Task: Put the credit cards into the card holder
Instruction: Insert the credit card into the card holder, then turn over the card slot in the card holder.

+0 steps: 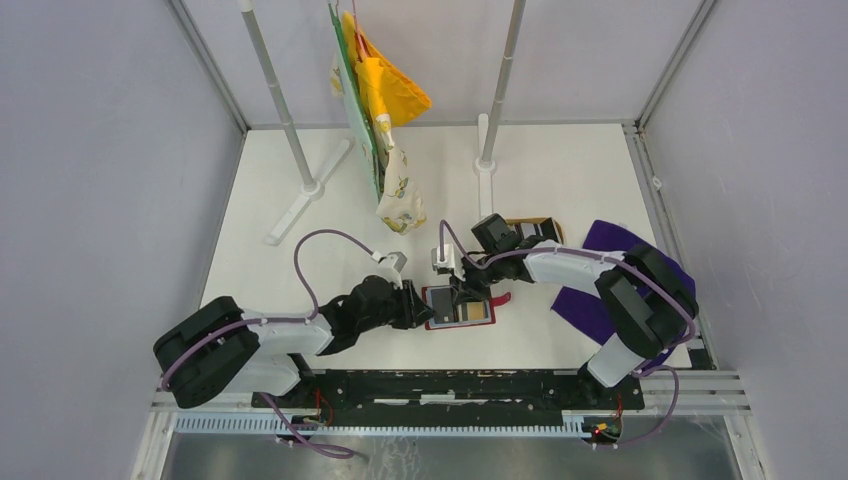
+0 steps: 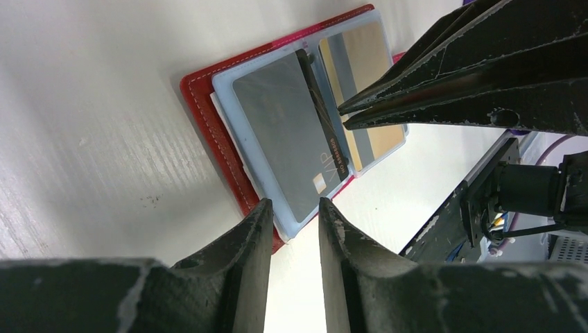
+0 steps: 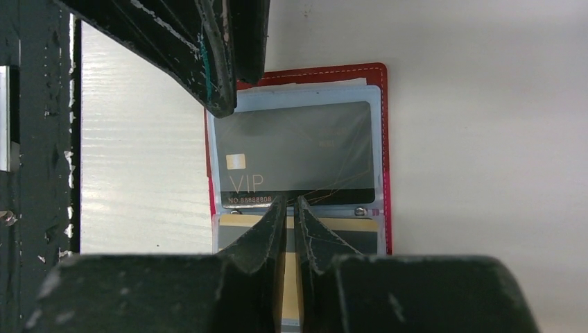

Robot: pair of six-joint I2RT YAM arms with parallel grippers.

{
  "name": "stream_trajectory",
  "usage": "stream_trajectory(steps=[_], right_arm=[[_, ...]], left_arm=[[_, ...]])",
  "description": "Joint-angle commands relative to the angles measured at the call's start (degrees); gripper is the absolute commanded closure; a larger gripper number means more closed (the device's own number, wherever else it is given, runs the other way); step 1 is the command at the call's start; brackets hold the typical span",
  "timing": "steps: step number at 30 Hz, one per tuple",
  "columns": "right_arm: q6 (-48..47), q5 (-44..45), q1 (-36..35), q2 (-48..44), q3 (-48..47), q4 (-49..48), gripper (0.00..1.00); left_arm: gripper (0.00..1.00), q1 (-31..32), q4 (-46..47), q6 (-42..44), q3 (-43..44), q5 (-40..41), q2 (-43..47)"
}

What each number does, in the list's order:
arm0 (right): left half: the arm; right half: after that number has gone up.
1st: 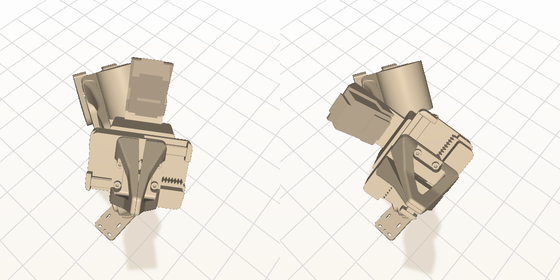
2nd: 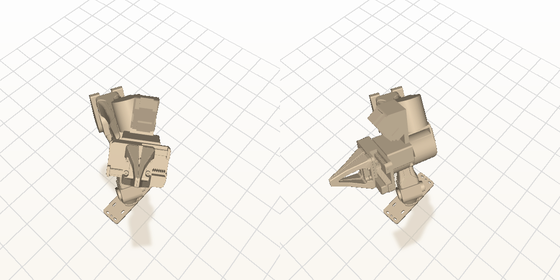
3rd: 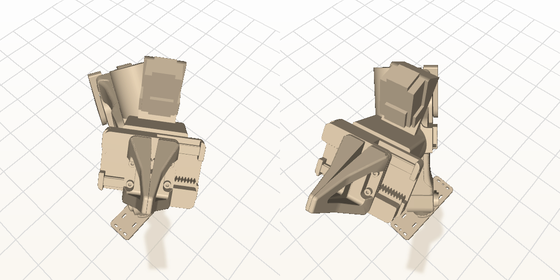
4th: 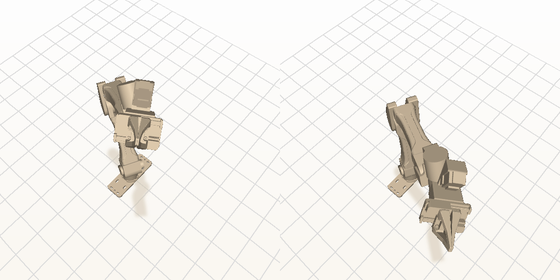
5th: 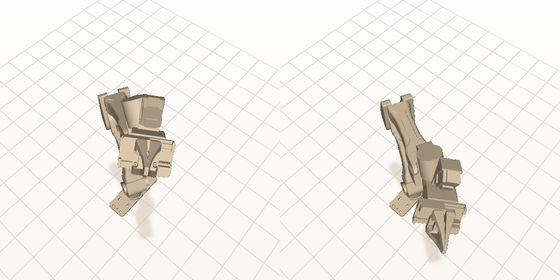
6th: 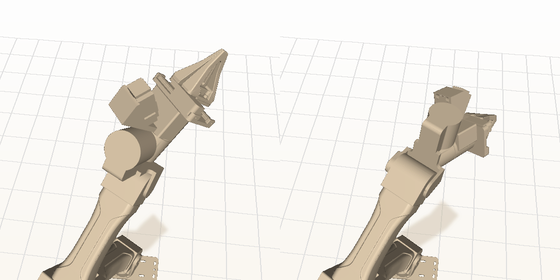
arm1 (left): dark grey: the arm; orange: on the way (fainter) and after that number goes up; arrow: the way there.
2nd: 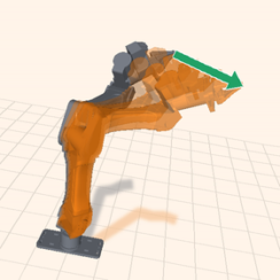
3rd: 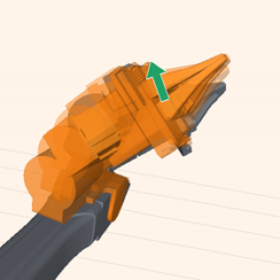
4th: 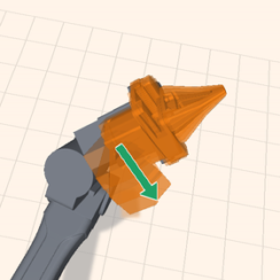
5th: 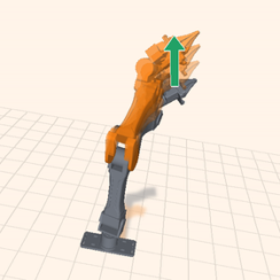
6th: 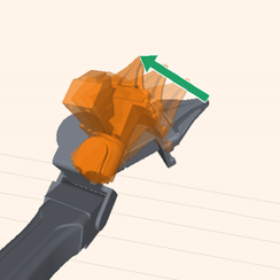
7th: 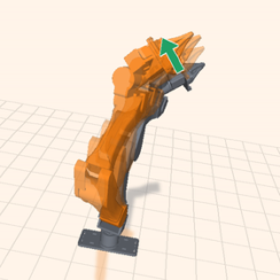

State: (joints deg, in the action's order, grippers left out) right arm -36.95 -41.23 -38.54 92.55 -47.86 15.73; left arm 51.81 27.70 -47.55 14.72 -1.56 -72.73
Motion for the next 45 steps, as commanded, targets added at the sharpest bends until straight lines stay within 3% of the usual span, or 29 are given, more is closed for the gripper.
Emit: stream_trajectory(steps=[1,12,45], right_arm=[[2.95,2.82,-1.02,1.11,0.17,-2.97,0.87],[1.25,10.99,-2.12,3.46,-1.28,0.18,0.89],[0.35,6.98,-1.64,4.3,-2.55,2.66,0.88]], left_arm=[[0.63,-0.33,3.54,-2.2,1.54,-0.94,-1.02],[0.56,-0.45,2.31,-1.78,2.75,-0.88,-1.27],[0.58,-1.08,8.07,-2.99,3.56,-5.53,-5.49]])
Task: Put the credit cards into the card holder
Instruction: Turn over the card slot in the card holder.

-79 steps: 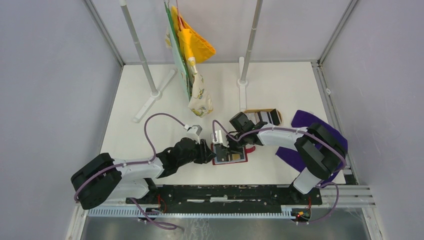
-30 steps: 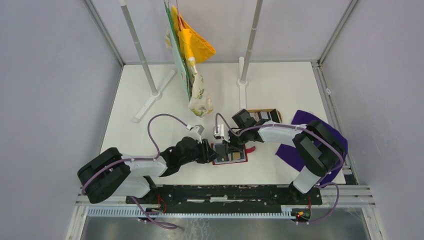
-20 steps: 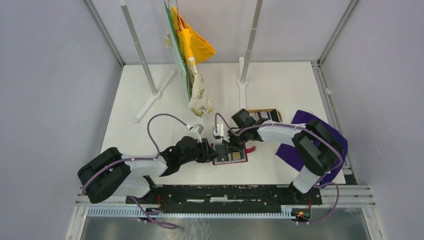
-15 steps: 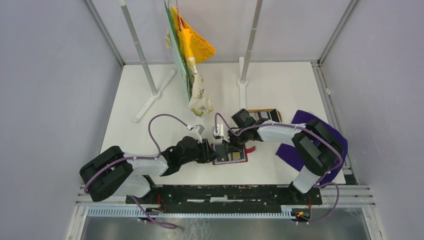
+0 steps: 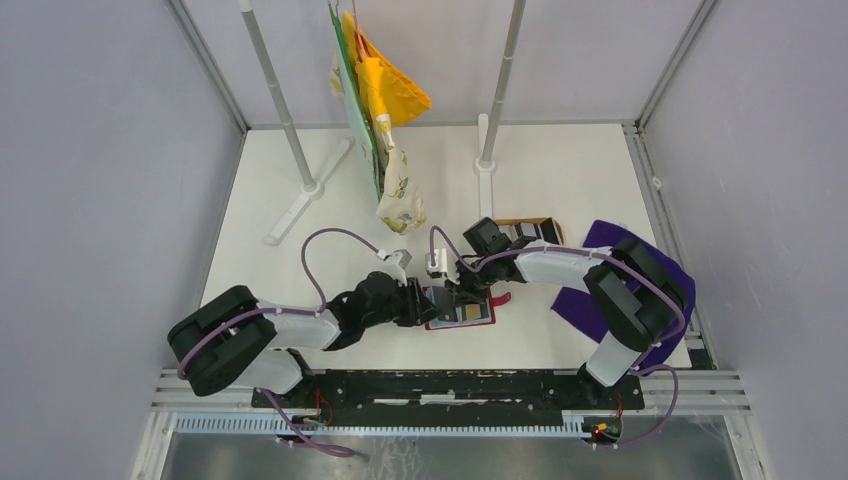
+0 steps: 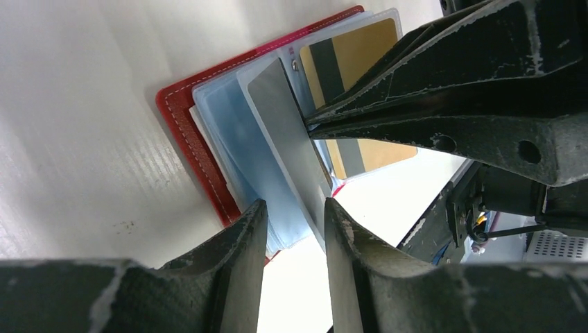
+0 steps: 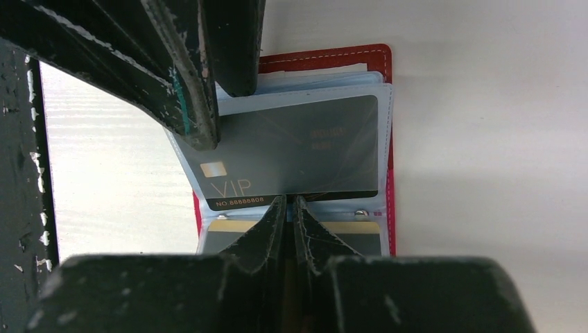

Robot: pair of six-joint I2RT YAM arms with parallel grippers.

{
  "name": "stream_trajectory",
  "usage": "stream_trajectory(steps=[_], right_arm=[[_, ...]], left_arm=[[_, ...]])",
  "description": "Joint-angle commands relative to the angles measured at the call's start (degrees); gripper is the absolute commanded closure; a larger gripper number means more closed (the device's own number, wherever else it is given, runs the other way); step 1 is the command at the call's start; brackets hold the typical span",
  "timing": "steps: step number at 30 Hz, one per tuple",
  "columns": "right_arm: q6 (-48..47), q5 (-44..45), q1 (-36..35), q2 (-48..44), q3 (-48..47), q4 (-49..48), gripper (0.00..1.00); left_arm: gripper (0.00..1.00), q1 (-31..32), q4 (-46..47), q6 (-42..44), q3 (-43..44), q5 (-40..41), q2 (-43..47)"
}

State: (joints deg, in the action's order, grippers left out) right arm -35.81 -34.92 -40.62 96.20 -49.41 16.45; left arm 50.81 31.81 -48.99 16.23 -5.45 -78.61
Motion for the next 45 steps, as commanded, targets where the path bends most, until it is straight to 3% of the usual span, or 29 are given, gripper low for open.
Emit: stream_trajectory(steps=[1,13,25,45], right_arm=[[-0.66,0.34,0.56,0.57,-1.04,2.04,0.88],[-0.58,-0.79,1.35,0.39,-1.04,2.19,0.87],[-0.4,-2.66,1.62,-0.05,-1.04,2.36,0.83],[1.01,-11.08,7.34,-7.11,-1.12,2.89,0.72]], left_arm=[[0.58,-0.05,4.0,-1.47,2.05,-1.73,0.59],[0.58,-0.12,2.75,-0.93,2.33,-1.81,3.32],[0.58,-0.09,4.76,-1.34,3.93,-3.77,0.07],[0.46,-0.07,6.47,-1.11,6.97,-6.9,-2.87]])
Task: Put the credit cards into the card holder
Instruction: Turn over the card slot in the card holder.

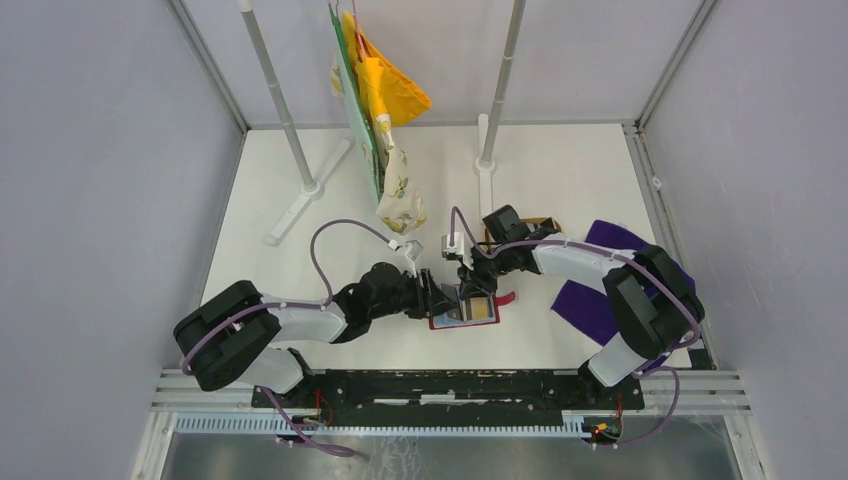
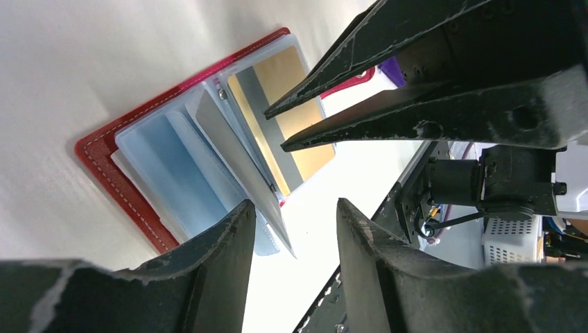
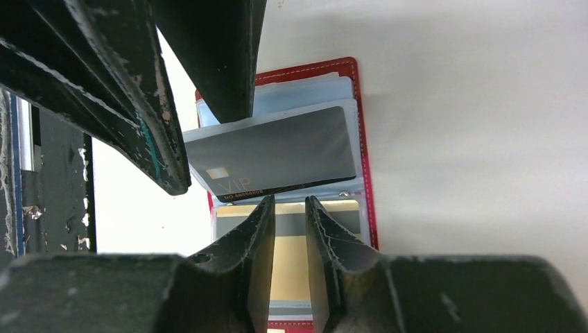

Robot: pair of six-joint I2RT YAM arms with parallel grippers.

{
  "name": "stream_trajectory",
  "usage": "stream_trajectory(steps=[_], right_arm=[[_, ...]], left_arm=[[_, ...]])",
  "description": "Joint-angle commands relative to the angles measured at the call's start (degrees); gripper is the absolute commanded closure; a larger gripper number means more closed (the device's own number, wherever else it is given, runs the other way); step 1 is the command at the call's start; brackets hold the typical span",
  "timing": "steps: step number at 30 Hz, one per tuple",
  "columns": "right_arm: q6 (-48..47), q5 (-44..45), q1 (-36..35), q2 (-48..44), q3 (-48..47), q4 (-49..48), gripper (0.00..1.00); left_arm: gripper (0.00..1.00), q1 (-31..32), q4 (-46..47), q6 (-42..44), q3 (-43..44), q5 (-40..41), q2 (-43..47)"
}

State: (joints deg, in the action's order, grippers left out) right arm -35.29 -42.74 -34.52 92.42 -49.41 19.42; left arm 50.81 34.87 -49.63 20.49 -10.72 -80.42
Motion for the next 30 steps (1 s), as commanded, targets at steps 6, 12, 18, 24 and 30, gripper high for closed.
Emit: stream_trajectory(steps=[6,12,18,24,30], right_arm=[[1.79,-2.95,3.84,-4.79,-0.15,-1.09,0.7],[4.37,-1.21,5.91,-4.61,0.62,-2.59,0.7],[6.14,-2.37,7.42,-3.94,0.98,-3.15,0.69],[6.84,-3.48,8.66,-3.69,1.05,-3.41,0.69],[7.23,-3.93,10.5,-4.05,1.29,-3.42,0.68]], left_arm=[[0.43,-0.09,3.37,-0.06,4.7,-2.74,-2.69],[0.41,0.06,4.08,0.23,6.88,-4.35,-4.92],[0.37,0.74,4.67,0.32,9.12,-5.48,-7.85],[0.36,1.24,6.5,0.21,10.42,-6.25,-11.98],[0.36,1.68,10.17,-0.25,10.97,-7.62,-14.93]])
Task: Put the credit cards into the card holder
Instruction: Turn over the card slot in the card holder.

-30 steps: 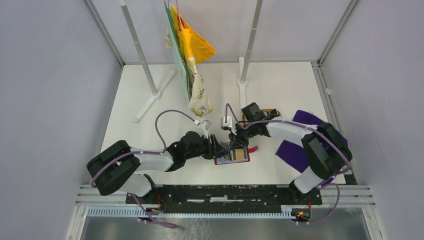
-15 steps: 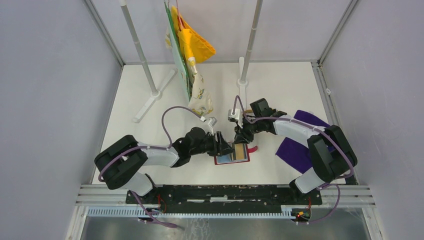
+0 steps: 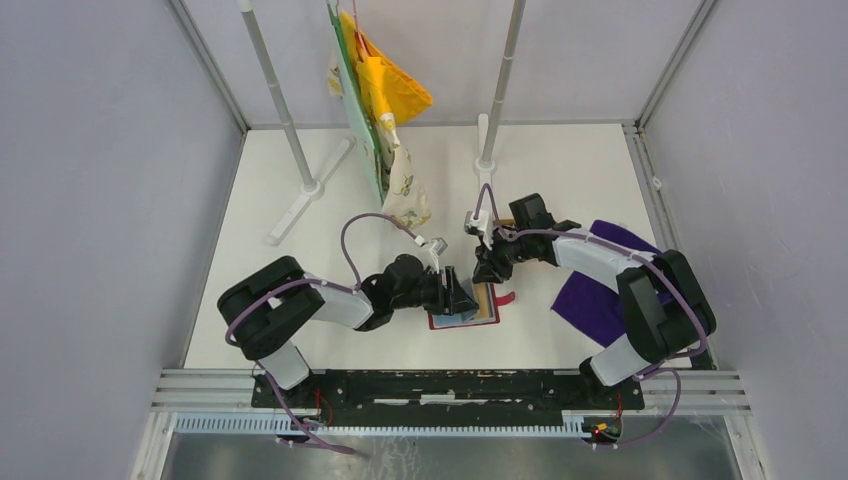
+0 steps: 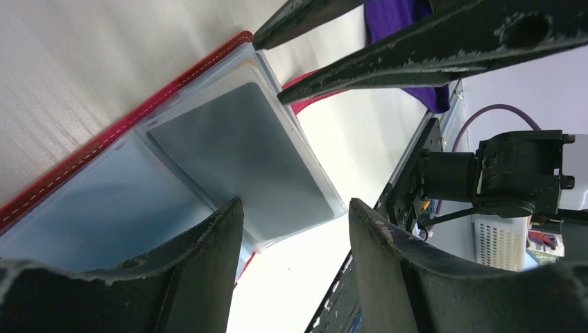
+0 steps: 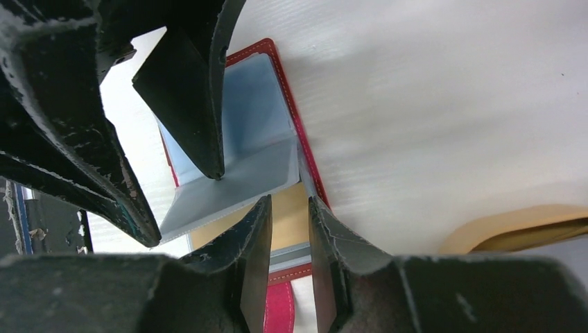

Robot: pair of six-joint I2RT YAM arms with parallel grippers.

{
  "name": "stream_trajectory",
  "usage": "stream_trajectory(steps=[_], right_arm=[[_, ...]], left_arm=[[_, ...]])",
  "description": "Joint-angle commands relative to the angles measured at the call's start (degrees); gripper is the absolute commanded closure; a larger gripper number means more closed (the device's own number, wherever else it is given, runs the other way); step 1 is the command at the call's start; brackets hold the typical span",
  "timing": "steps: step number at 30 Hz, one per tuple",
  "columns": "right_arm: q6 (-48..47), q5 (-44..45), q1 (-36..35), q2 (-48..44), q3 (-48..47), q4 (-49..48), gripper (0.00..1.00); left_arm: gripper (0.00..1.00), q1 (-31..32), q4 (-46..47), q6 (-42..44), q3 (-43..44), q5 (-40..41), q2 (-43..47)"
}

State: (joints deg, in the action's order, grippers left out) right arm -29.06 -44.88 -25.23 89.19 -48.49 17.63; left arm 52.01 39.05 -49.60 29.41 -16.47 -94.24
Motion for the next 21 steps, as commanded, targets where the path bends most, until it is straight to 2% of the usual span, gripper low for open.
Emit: stream_trajectory(steps=[1,6,13,16,21], right_arm=[[0.94,-1.99,1.64,-0.99,0.41,-1.59,0.68],[-1.42,-4.57,3.46,-2.18,0.04,0.08,0.68],[-14.76,-18.57,3.67,-4.48,-0.31,8.63,0.68],[-16.07,-18.23,2.68,-3.77,-0.29,9.43,0.68],[-15.85,-11.88,-0.38,-1.32,-0.51,9.11,0.7]], left_arm=[[0.36,0.53,6.52,-0.23,2.06,-1.97,-1.2],[0.35,0.94,8.3,1.0,1.48,-2.12,0.36],[0.34,0.97,7.22,4.41,-0.58,-0.49,5.07],[0.35,0.94,5.81,5.65,-1.19,0.49,6.44],[0.39,0.98,1.37,7.05,-3.57,6.19,11.2]])
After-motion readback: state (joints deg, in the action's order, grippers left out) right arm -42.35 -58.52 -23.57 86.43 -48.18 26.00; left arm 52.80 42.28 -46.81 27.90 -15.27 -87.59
